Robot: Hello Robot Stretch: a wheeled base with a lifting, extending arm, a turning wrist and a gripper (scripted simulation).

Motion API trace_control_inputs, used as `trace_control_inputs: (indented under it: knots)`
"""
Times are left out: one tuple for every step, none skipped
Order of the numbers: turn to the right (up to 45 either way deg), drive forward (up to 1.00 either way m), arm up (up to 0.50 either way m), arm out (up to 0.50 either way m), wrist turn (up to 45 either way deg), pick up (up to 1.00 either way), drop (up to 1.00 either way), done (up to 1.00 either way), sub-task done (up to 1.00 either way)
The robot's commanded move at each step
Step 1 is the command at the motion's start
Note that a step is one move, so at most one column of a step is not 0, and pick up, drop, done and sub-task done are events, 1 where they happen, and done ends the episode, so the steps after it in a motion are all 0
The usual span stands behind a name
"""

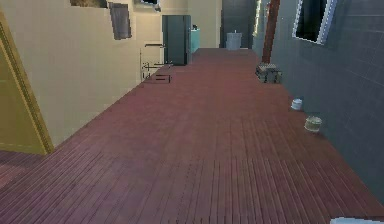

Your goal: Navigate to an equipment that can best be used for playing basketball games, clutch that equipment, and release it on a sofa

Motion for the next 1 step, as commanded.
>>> trace_control_inputs:
  knots:
    - [0.0, 0.0, 0.0, 0.0, 0.0, 0.0, 0.0, 1.0, 0.0]
